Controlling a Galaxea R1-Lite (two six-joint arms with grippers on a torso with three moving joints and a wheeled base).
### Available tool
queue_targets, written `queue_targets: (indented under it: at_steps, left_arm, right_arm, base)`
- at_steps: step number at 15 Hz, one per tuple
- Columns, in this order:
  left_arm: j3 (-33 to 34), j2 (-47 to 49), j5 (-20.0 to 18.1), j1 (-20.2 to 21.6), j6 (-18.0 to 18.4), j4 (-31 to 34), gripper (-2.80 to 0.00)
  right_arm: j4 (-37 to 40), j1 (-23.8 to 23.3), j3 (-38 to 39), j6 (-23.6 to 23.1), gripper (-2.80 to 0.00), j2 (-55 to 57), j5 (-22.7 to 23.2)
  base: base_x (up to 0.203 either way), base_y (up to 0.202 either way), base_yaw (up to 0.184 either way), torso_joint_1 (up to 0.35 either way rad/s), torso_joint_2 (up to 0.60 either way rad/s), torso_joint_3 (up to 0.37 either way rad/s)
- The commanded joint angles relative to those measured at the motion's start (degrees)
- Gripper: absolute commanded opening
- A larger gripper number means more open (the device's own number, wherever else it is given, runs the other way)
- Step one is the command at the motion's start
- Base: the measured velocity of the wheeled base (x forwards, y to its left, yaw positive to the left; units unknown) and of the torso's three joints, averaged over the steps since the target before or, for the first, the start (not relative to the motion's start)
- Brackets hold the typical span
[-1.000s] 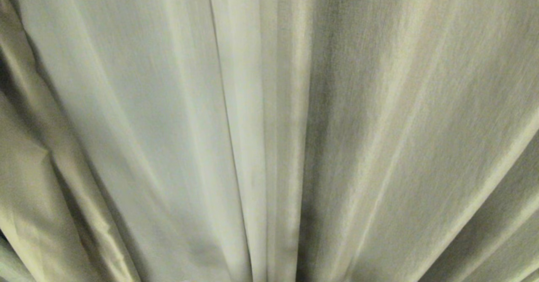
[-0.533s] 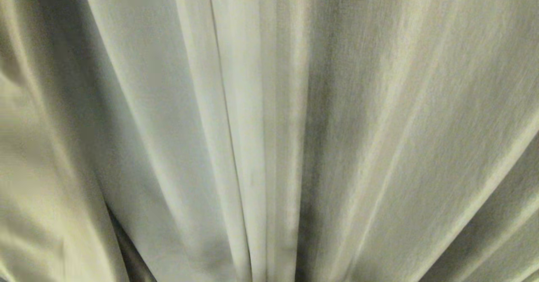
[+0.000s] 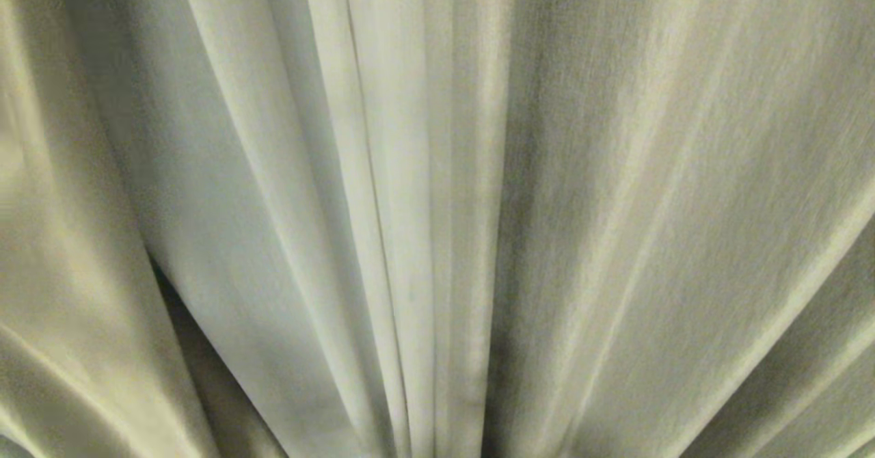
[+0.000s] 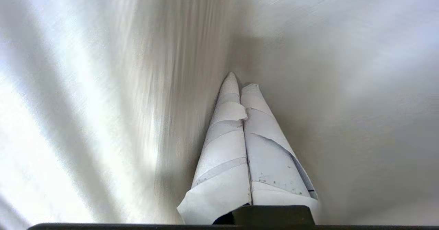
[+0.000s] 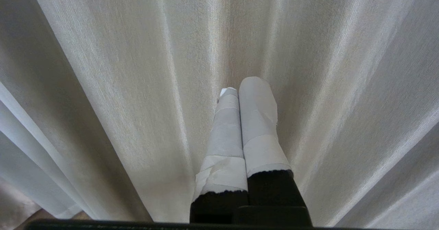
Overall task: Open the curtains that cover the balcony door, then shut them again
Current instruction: Pull the outer curtains open on both sides
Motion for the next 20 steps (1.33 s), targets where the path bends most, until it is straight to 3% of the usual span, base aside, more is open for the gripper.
queue_targets:
  at_steps: [1, 6, 10, 14, 17, 20]
  left_arm:
    - [-0.1, 1.6, -0.5, 1.7, -0.2, -0.9, -2.8]
    - [-0.4, 2.9, -0.7, 3.7, -0.3, -1.4, -2.8]
    - [3.2, -2.1, -4.4, 3.6, -0.5, -1.9, -2.8]
    - [15.7, -15.9, -5.1, 3.1, -1.0, -1.1, -2.8]
    - [27.0, -31.1, -5.0, 1.7, -1.2, 3.9, -2.8]
    - [36.4, -46.3, -4.2, -5.6, -1.1, 13.4, -2.8]
  right_arm:
    - [0.0, 0.0, 0.0, 0.0, -2.8, 0.0, 0.0]
    - [0.0, 0.0, 0.0, 0.0, -2.8, 0.0, 0.0]
    - [0.0, 0.0, 0.0, 0.0, -2.8, 0.0, 0.0]
    - [0.0, 0.0, 0.0, 0.0, -2.8, 0.0, 0.0]
    - [0.0, 0.0, 0.0, 0.0, -2.8, 0.0, 0.0]
    - [0.0, 0.0, 0.0, 0.0, -2.8, 0.0, 0.0]
  base:
    - [0.0, 0.0, 0.0, 0.0, 0.0, 0.0]
    - [0.0, 0.0, 0.0, 0.0, 0.0, 0.0]
    - [0.0, 0.0, 0.0, 0.0, 0.0, 0.0]
    - [0.0, 0.0, 0.0, 0.0, 0.0, 0.0]
    - [0.0, 0.0, 0.0, 0.0, 0.0, 0.0]
    - [0.0, 0.0, 0.0, 0.0, 0.0, 0.0]
